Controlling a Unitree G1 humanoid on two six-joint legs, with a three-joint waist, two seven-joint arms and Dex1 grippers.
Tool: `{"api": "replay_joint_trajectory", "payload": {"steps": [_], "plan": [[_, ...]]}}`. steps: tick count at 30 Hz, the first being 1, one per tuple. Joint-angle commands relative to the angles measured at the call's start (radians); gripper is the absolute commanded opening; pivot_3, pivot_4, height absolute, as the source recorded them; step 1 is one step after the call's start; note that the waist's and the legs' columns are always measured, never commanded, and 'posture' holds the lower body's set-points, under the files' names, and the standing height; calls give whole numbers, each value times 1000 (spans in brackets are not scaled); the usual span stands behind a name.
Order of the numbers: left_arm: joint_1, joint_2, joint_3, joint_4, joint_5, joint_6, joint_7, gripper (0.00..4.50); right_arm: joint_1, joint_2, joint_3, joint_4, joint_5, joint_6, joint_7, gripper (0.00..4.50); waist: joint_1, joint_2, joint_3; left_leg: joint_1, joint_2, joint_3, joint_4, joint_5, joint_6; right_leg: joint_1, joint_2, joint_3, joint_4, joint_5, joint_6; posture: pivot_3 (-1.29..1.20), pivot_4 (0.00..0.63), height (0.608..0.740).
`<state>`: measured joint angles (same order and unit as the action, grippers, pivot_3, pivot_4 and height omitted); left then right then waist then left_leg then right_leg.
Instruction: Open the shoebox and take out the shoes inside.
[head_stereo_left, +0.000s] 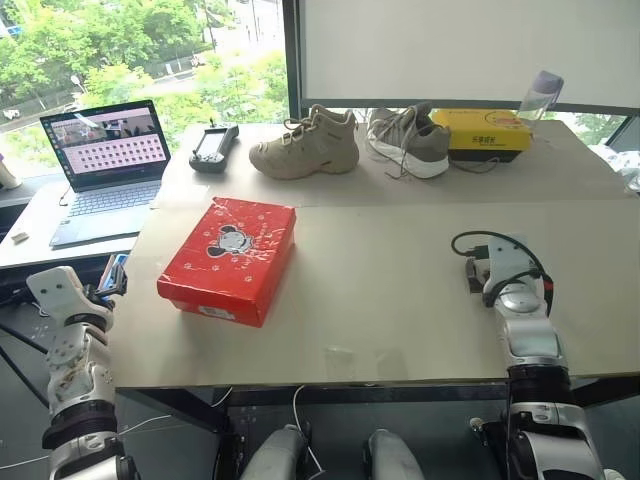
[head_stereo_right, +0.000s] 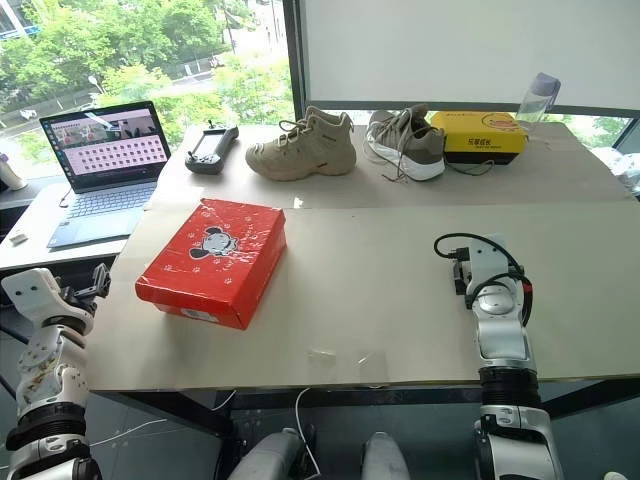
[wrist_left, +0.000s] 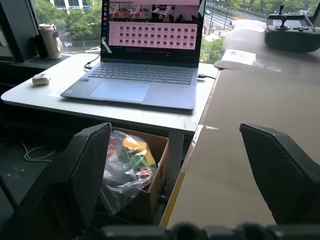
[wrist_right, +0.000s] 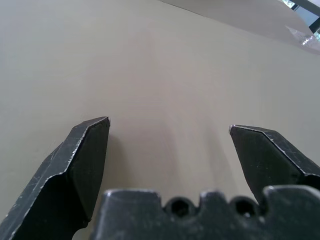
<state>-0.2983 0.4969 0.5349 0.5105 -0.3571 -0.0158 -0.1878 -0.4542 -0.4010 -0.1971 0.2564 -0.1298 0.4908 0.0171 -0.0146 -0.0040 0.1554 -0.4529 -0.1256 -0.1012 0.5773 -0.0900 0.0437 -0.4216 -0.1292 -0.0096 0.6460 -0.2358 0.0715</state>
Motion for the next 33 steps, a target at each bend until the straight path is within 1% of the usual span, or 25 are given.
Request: {"api": "replay_joint_trajectory", "payload": {"steps": [1, 3, 4, 5, 6, 7, 8, 9, 10, 11, 13, 14, 15, 18, 19, 20, 21, 22, 25, 27, 33], "plan": [[-17, 43, -20, 3, 7, -10, -71, 4424, -29, -14, -9, -6, 9, -28, -9, 4500, 0, 0, 0, 0, 0, 0, 0, 0, 0, 0, 0, 0, 0, 0, 0, 0, 150, 732], [-37, 85, -72, 47, 0, -8, -240, 4424, -47, -16, 6, -10, 14, -30, 17, 4500, 0, 0, 0, 0, 0, 0, 0, 0, 0, 0, 0, 0, 0, 0, 0, 0, 150, 732], [-49, 108, -91, 67, -5, -11, -319, 4424, -59, -13, 13, -14, 35, -26, 55, 4500, 0, 0, 0, 0, 0, 0, 0, 0, 0, 0, 0, 0, 0, 0, 0, 0, 150, 732], [-59, 130, -105, 88, -6, -16, -377, 4478, -69, -9, 23, -20, 54, -23, 95, 4248, -1, 0, 0, 0, 0, 0, 0, 0, 0, 0, 0, 0, 0, 0, 0, 0, 150, 732], [-68, 145, -114, 106, -5, -20, -413, 4500, -77, -6, 30, -22, 67, -21, 120, 4097, -4, 0, 0, 0, 0, 1, 0, 0, 0, 0, 1, 0, 0, 0, -1, 0, 150, 732], [-84, 175, -132, 142, 7, -29, -471, 4500, -90, -5, 57, -29, 82, -22, 174, 3771, -6, 0, 0, 1, 0, 1, 0, 0, 0, 0, 1, 0, 0, 0, -1, 0, 150, 732], [-98, 200, -148, 174, 18, -35, -518, 4500, -100, -6, 82, -39, 95, -22, 221, 3557, -8, 0, 0, 1, 0, 1, 0, 0, 0, 0, 1, 0, 0, 0, -1, 0, 150, 732], [-116, 237, -178, 211, 37, -47, -597, 4245, -118, -6, 133, -68, 119, -16, 311, 3148, -11, 0, 0, 1, 0, 1, 0, 0, 0, 0, 1, 0, 0, 0, -1, 0, 150, 732], [-131, 263, -200, 239, 50, -57, -654, 3993, -131, -7, 169, -88, 136, -11, 374, 2830, -17, 0, 0, 1, 0, 1, 0, 0, 0, 0, 1, 0, 0, 0, -1, 0, 150, 732], [-150, 291, -225, 273, 65, -64, -718, 3903, -147, -8, 220, -118, 157, -1, 459, 2544, -26, 0, 0, 1, 0, 1, 0, 0, 0, 0, 2, 0, 0, 0, -1, 0, 150, 732], [-202, 339, -267, 351, 93, -66, -819, 3110, -188, -7, 325, -155, 177, 14, 600, 1785, -33, 0, 0, 1, 0, 0, -1, 0, 0, 0, 2, 0, 0, -1, -2, 0, 150, 732], [-227, 357, -288, 387, 112, -74, -855, 2865, -210, -4, 370, -159, 180, 15, 654, 1515, -36, 0, 0, 1, 1, 0, -1, 0, 0, -1, 2, 0, 0, -1, -2, 0, 150, 732], [-247, 367, -302, 415, 125, -83, -876, 2466, -225, -2, 394, -155, 181, 13, 683, 1139, -37, 0, 0, 1, 1, 0, -1, 0, 0, -1, 2, 0, 0, -1, -2, 0, 150, 732], [-326, 401, -370, 495, 195, -130, -949, 1491, -309, 55, 512, -79, 156, -31, 778, 123, -37, 0, 0, 1, 0, -1, -1, 0, 0, -2, 3, -1, 0, -1, -2, 0, 150, 732], [-344, 405, -383, 512, 209, -143, -966, 1189, -327, 68, 533, -57, 146, -42, 790, 0, -37, 0, 0, 1, 0, -1, -1, 0, 0, -1, 3, -1, 0, -1, -2, 0, 150, 732], [-362, 408, -399, 525, 225, -156, -982, 699, -350, 93, 554, -20, 133, -60, 791, 0, -37, 0, 0, 1, 0, -1, -1, 0, 0, -2, 3, -1, 0, -1, -2, 0, 150, 732], [-378, 409, -416, 535, 243, -168, -1001, 464, -374, 119, 577, 24, 116, -81, 790, 0, -34, 0, 0, 1, 0, -1, -1, 0, 0, -2, 3, -1, 0, -1, -2, 0, 150, 732], [-391, 409, -434, 543, 261, -180, -1018, 119, -395, 142, 598, 65, 101, -102, 790, 0, -32, 0, 0, 1, 0, -1, -1, 0, -1, -2, 3, -1, 0, 0, -2, 0, 150, 732], [-410, 408, -490, 544, 312, -218, -1072, 54, -442, 202, 631, 178, 66, -158, 776, 0, -29, 0, 0, 1, 0, -2, -2, 1, -2, -2, 4, -1, 1, 0, -2, 0, 150, 732], [-408, 406, -525, 531, 341, -247, -1105, 54, -463, 237, 633, 229, 57, -182, 765, 0, -30, 0, 0, 1, 0, -2, -2, 2, -3, -3, 5, 0, 1, 5, -9, 0, 150, 732], [-414, 383, -568, 467, 354, -277, -1183, 54, -479, 288, 637, 273, 35, -215, 771, 0, -31, 0, 0, 2, 1, -4, -4, 4, -6, -5, 9, 1, 2, 6, -11, 0, 150, 732]]}}
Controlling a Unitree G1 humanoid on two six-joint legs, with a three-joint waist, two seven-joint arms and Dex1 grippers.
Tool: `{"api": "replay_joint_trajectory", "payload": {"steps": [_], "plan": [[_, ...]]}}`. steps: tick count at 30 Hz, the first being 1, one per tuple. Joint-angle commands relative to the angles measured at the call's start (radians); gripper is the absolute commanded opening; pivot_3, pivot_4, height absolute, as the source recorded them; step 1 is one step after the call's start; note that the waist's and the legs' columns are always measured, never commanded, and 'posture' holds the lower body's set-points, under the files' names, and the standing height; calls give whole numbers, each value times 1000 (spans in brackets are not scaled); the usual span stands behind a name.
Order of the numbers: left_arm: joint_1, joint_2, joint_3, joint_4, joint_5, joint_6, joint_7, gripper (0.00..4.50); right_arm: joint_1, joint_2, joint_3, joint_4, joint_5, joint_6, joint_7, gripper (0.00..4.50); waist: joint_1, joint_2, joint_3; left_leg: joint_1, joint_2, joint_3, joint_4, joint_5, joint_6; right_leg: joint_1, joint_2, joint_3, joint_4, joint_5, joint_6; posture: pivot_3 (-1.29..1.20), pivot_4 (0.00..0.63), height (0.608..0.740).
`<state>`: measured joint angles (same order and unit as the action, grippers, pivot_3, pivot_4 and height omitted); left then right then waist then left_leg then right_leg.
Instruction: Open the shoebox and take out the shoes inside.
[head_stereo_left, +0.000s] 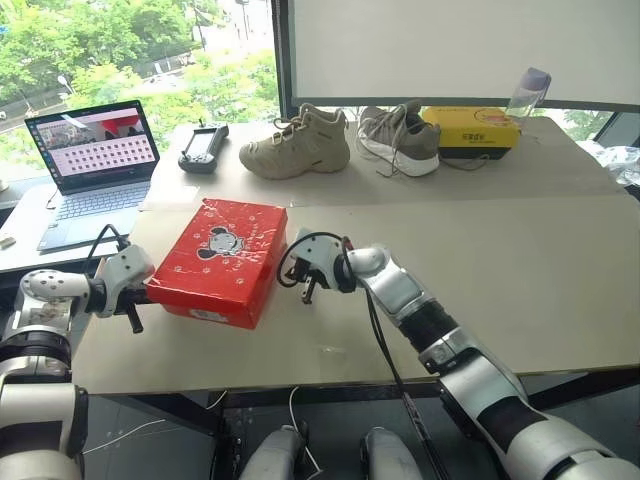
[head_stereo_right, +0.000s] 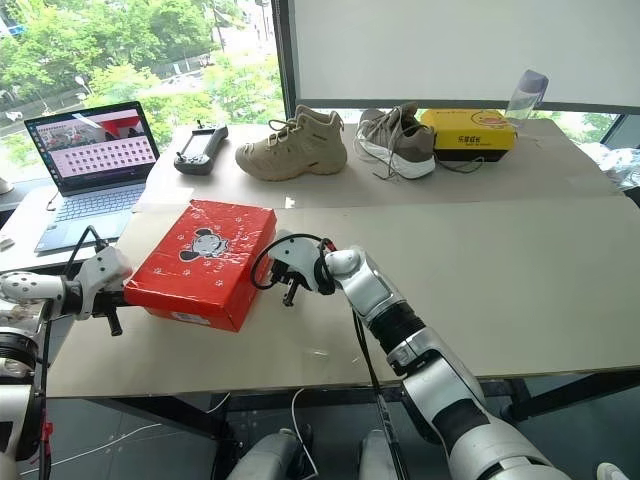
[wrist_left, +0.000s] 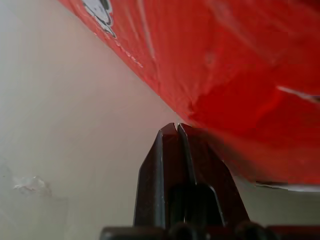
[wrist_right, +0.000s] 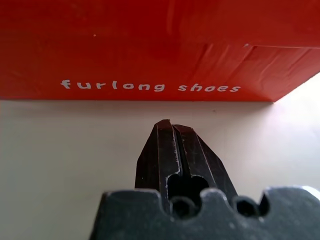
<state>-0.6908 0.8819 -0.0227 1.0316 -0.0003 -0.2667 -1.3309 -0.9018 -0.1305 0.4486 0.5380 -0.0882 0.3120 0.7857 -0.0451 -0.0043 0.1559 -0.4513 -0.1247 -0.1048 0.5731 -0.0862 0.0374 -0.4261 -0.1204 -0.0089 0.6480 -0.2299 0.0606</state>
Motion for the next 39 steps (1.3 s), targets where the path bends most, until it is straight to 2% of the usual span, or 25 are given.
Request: {"api": "replay_joint_trajectory", "payload": {"steps": [1, 8, 14, 23, 28, 29, 32, 39], "plan": [[-25, -5, -13, -62, -3, -25, -45, 54, -30, 21, -9, -7, -10, -39, 5, 0, 0, 0, 0, 0, 0, 0, 0, 0, 0, 0, 0, 0, 0, 0, 0, 0, 150, 732], [-129, -115, -58, -64, 49, -71, 40, 54, -8, -31, -62, 1, -11, -18, -4, 0, 11, 0, 0, 0, -1, -1, 0, 0, -1, 0, 0, 0, 0, 0, 0, 0, 150, 732], [-223, -274, -100, -34, 79, -85, 91, 54, 20, -164, -142, -19, -15, 9, -11, 0, 27, -1, 1, 0, -1, 0, 0, 1, -1, 1, 0, 0, 0, 0, 0, 0, 150, 732], [-180, -452, -179, -209, 47, -81, 22, 54, 144, -375, -208, -215, -15, 103, 45, 0, 8, -2, 1, -3, -1, 0, 4, 1, 0, 4, 0, 0, 0, 0, 0, 0, 150, 732], [-123, -466, -186, -327, 34, -40, 17, 54, 264, -467, -227, -431, 34, 222, 135, 0, 0, -2, 1, -5, 0, 0, 7, 1, 1, 4, -1, 0, 1, -2, 3, 0, 150, 732], [-108, -460, -184, -364, 26, -25, 11, 54, 299, -499, -225, -491, 50, 246, 173, 0, 1, -2, 1, -5, 0, 0, 8, 1, 1, 4, -1, -1, 1, -4, 8, 0, 150, 732], [-70, -441, -180, -451, 9, 14, 2, 54, 353, -553, -225, -593, 76, 294, 228, 0, 2, -2, 1, -5, 0, -1, 10, 1, 1, 5, -1, -1, 1, -5, 9, 0, 150, 732], [41, -354, -167, -641, -18, 101, 5, 54, 361, -567, -235, -618, 103, 316, 228, 0, 0, -2, 1, -5, 1, -1, 14, -1, 3, 5, -3, -1, 1, -5, 10, 0, 150, 732]]}}
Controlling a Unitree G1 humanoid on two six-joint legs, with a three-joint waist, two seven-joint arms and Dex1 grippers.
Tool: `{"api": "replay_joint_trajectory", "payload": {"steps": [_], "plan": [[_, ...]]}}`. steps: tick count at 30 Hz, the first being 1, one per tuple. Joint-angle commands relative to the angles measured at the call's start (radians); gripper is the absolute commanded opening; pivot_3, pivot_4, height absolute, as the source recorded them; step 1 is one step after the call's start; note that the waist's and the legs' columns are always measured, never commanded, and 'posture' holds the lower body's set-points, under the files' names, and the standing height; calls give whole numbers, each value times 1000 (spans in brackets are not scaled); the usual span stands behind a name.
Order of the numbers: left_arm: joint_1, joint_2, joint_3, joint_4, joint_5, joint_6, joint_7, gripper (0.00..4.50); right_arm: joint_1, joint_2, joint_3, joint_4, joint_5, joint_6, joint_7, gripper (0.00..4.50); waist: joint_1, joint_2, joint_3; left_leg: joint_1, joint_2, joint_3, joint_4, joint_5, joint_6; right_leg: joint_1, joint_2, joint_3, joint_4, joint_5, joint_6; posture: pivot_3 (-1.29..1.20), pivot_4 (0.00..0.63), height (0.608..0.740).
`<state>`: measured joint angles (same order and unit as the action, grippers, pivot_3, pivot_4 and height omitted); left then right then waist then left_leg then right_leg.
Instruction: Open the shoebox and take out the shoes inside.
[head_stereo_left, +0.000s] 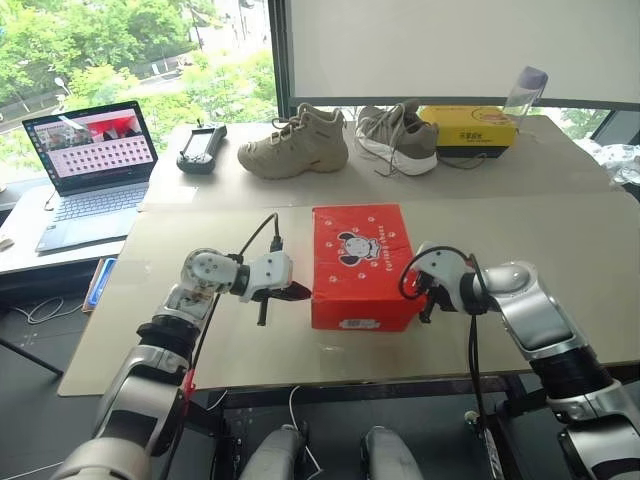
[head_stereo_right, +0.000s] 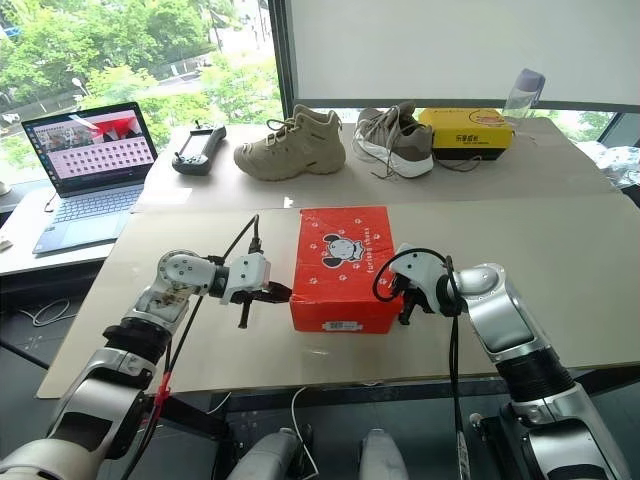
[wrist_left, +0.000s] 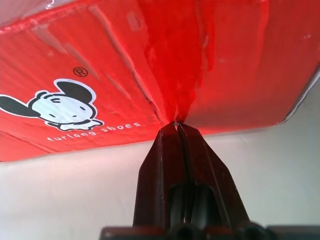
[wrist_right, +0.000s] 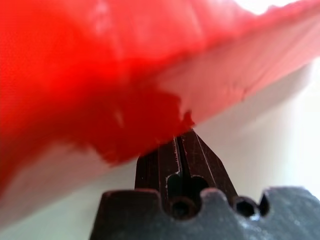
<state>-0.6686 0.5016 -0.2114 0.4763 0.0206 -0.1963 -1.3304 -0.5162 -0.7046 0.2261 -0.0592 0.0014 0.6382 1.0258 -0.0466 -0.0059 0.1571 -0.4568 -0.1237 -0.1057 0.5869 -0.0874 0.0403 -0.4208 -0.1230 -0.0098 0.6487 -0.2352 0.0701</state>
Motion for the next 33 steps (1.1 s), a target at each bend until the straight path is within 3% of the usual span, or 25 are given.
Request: {"api": "replay_joint_trajectory", "payload": {"steps": [1, 11, 17, 27, 33], "plan": [[32, 38, 23, -102, -41, 43, 9, 54, -31, 11, -9, -2, 6, -21, -24, 0, 3, 0, 0, 0, 0, 0, 0, 0, 0, 0, 0, 0, 0, 0, 0, 0, 150, 732], [231, 200, 122, -347, -128, 229, 57, 54, -77, 19, -15, 134, -17, -88, -88, 0, 5, 1, 0, 0, 0, 0, 0, 0, 0, -1, -1, 0, 0, 0, 0, 0, 150, 732], [456, 274, 275, -669, -337, 454, 87, 54, -114, 41, -25, 223, -22, -135, -122, 0, 2, 1, 1, 0, 0, 0, -1, -1, 0, -2, -2, 1, -1, 0, 0, 0, 150, 732], [564, 302, 361, -908, -509, 684, 206, 54, -297, 172, 8, 433, -55, -239, -178, 0, 2, 2, 1, 1, 1, 0, -1, -1, 0, -2, -2, 1, 0, 0, -1, 0, 150, 732], [645, 246, 479, -964, -617, 709, 297, 54, -309, 159, 2, 446, -67, -266, -151, 0, 6, 2, 1, 1, 0, 0, -4, -1, 0, -3, 0, 1, -1, 1, -6, 0, 150, 732]]}}
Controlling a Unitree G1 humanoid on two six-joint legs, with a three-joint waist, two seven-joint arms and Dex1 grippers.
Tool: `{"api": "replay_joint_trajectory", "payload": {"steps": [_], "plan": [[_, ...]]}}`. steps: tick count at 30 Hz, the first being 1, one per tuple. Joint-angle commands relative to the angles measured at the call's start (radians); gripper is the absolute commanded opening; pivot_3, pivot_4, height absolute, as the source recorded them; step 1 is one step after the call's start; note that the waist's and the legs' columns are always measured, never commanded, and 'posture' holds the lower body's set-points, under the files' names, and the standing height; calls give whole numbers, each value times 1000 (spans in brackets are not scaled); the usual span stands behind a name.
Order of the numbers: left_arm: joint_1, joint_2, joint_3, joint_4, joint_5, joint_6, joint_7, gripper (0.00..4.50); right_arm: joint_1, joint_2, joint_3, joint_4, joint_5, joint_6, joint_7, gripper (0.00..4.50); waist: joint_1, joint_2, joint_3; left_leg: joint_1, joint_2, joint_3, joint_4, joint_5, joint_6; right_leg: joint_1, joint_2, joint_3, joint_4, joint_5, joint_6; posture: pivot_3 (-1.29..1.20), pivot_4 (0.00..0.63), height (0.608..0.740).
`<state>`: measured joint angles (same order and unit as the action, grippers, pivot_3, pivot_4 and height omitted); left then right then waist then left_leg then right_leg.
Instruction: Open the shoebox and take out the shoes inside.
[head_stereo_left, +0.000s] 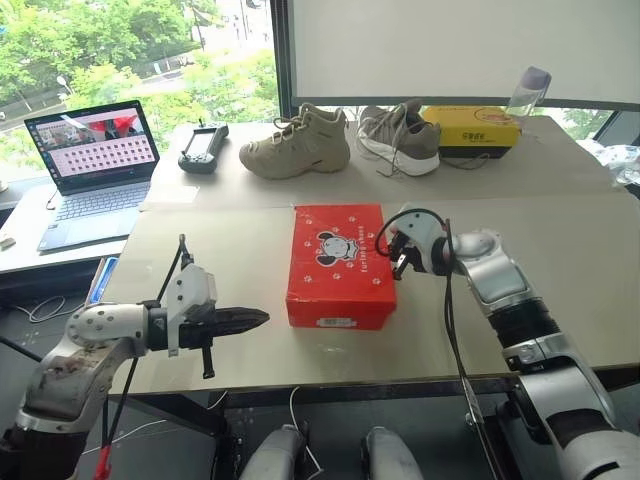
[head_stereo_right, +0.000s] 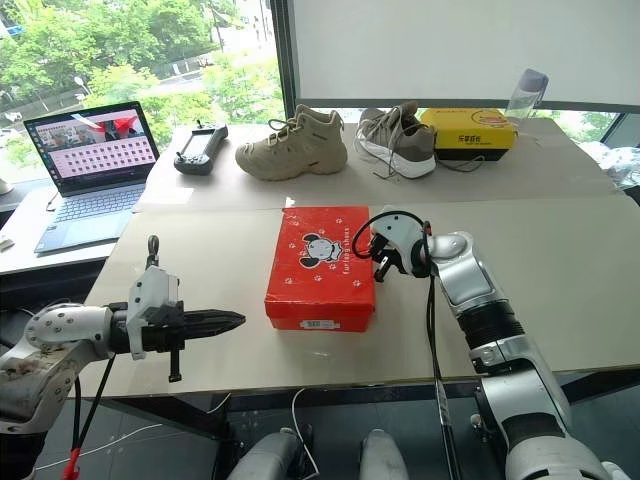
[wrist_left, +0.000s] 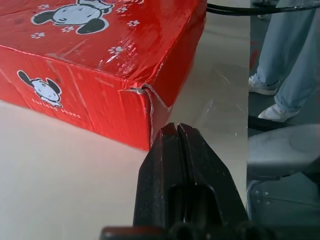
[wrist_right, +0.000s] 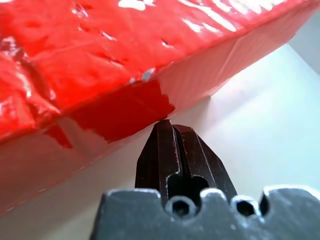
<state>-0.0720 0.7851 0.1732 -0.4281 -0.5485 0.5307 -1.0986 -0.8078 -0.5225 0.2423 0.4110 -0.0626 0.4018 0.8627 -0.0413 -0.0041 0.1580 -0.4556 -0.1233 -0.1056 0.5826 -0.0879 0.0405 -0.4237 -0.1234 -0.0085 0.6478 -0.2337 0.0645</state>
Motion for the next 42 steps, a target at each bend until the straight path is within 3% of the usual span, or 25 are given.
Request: {"api": "replay_joint_trajectory", "payload": {"steps": [1, 8, 14, 23, 33, 37, 42], "plan": [[84, -61, 127, -89, -60, -25, 95, 54, -12, -35, -14, -31, -4, -33, 25, 0, 0, 0, 0, 0, 0, 0, -1, 0, 0, 0, 0, 0, 0, 0, 0, 0, 150, 732], [302, -81, 215, -309, -209, 70, 187, 54, -24, -86, -42, -68, 51, -15, 127, 0, 0, 0, 0, 0, 1, 1, -2, 0, 0, 1, -2, 2, 0, -3, 1, 0, 150, 732], [313, -103, 178, -384, -247, 82, 286, 54, -92, -93, -90, -129, 147, 65, 219, 0, 2, 0, 0, 1, 0, 1, -2, 0, 0, 2, -6, 1, 0, -6, -4, 0, 150, 732], [345, -119, 170, -401, -256, 57, 339, 54, -149, -70, -129, -128, 225, 127, 245, 0, 5, 0, 0, 0, 1, 2, -3, 0, 0, 1, -6, 1, 0, -7, -6, 0, 150, 732], [361, -133, 142, -393, -235, 24, 350, 54, -245, -76, -51, -348, 208, 185, 268, 0, 2, 1, 0, 0, 1, 2, -5, 0, 0, 0, -7, 1, 0, -8, -7, 0, 150, 732], [366, -135, 127, -389, -228, 10, 354, 54, -352, -9, -18, -376, 186, 266, 189, 0, -2, 1, 1, 0, 1, 2, -7, 0, 0, -1, -7, 1, 0, -9, -8, 0, 150, 732], [364, -133, 111, -379, -220, 1, 350, 54, -531, 208, -94, -299, 246, 268, 35, 0, -4, 2, 1, 0, 1, 2, -9, 0, 0, -3, -6, 2, 1, -8, -8, 0, 150, 732]]}}
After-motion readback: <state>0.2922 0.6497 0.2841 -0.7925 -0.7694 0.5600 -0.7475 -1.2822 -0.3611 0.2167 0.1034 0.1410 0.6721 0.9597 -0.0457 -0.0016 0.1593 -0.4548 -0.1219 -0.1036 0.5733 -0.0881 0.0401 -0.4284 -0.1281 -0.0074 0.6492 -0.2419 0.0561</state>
